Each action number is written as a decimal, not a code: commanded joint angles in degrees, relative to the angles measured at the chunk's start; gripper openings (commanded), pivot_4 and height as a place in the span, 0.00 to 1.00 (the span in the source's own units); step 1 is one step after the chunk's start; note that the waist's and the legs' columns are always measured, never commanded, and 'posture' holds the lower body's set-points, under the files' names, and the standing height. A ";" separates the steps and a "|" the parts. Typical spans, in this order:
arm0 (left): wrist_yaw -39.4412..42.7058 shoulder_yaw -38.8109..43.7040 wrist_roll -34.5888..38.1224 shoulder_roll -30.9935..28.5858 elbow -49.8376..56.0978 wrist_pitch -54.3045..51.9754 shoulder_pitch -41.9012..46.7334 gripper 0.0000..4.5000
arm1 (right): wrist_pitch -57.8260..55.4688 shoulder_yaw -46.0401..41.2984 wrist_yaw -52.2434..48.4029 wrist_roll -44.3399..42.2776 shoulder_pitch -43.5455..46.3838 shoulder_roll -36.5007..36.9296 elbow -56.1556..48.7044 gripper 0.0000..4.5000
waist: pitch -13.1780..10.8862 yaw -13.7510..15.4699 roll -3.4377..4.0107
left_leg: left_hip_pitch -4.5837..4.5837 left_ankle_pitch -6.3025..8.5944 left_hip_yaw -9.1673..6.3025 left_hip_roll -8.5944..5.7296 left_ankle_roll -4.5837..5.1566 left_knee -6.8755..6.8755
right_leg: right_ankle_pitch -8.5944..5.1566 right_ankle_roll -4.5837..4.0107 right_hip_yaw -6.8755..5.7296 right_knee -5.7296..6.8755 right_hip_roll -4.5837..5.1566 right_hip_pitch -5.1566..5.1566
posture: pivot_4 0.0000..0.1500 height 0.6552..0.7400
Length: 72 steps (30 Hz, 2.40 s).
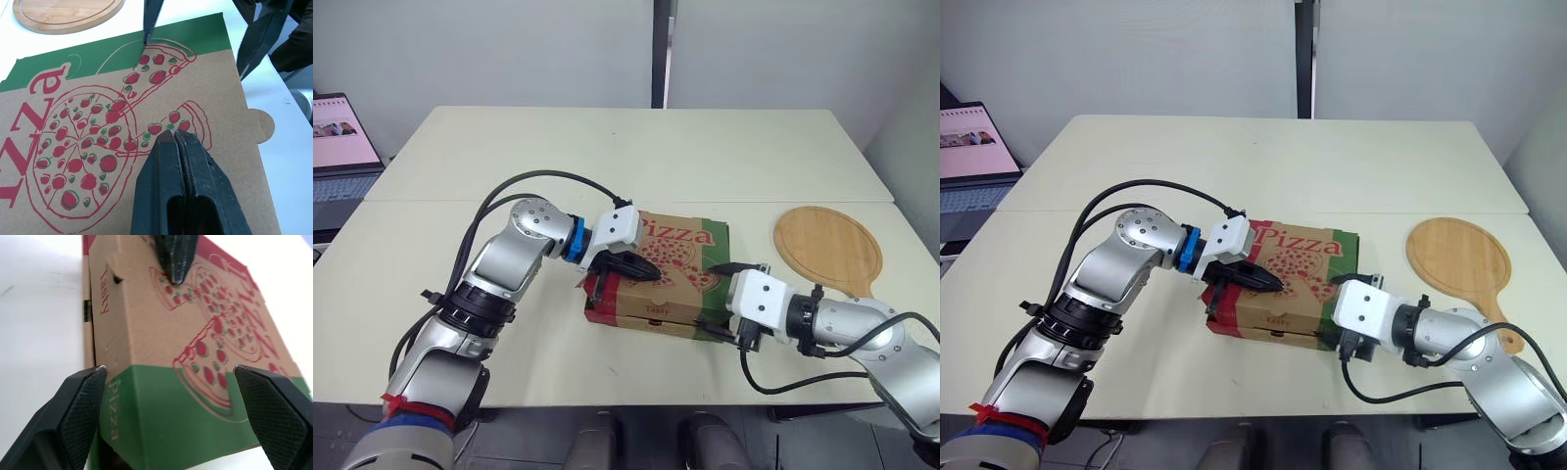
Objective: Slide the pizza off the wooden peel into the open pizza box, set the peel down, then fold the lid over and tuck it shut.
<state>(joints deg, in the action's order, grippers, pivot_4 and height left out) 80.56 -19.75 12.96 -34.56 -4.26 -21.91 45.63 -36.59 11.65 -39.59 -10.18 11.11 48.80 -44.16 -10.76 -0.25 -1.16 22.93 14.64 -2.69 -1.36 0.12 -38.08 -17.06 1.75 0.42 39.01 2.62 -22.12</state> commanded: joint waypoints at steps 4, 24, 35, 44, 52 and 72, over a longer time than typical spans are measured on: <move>0.11 1.40 0.54 -0.12 0.90 0.29 1.16 0.00 | 0.07 -2.20 0.85 0.75 2.08 -1.16 -1.03 0.99 | 0.00 0.00 0.00 | 0.00 0.00 0.00 0.00 0.00 0.00 | 0.00 0.00 0.00 0.00 0.00 0.00 | 1.00 1.00; 1.31 -1.10 -1.94 -2.48 4.23 0.75 -3.59 0.00 | -0.87 0.34 2.95 4.88 -2.19 -4.15 -0.85 0.99 | 0.00 0.00 0.00 | -0.01 0.00 0.00 0.00 0.00 0.00 | 0.00 0.00 0.00 0.01 0.00 0.00 | 1.00 1.00; 1.13 -1.12 -2.90 -2.17 3.12 1.84 -3.72 0.00 | -6.79 -13.22 -2.98 -9.22 -6.91 -3.71 -7.12 0.99 | 0.00 0.03 0.01 | -0.01 0.00 0.00 0.00 0.00 0.00 | 0.00 0.00 0.01 0.00 0.00 0.01 | 1.00 1.00; 0.57 -0.51 -2.73 -1.55 2.58 1.98 -3.05 0.00 | -11.10 -7.32 2.52 -12.21 1.94 -9.79 -1.17 0.78 | 0.02 -0.21 0.02 | -0.05 0.00 -0.02 0.02 0.00 0.01 | 0.00 -0.01 0.00 0.04 -0.01 0.02 | 1.00 1.00; -0.45 5.37 2.81 -3.11 5.22 -3.92 -2.21 0.00 | -5.00 2.15 1.56 -7.65 6.84 -13.24 8.51 0.15 | 0.01 -0.25 0.02 | -0.01 0.00 0.00 -0.01 0.00 0.00 | 0.00 -0.01 0.03 0.03 -0.01 -0.02 | 1.00 1.00; -0.49 11.37 -1.09 -16.34 -3.43 1.44 -7.64 0.00 | 3.58 8.95 -4.00 -1.83 12.69 -15.65 16.04 0.01 | 0.01 -0.60 0.01 | 0.05 0.00 0.00 -0.04 0.00 0.03 | 0.01 -0.01 0.04 0.00 0.05 -0.12 | 1.00 1.00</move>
<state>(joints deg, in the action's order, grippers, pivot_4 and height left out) 80.47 -8.88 10.55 -50.87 -10.58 -19.87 37.16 -33.98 20.61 -42.72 -12.22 23.32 33.24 -27.26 -10.75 -0.85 -1.15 22.99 14.64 -2.70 -1.39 0.13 -38.05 -17.06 1.74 0.45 39.02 2.67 -22.24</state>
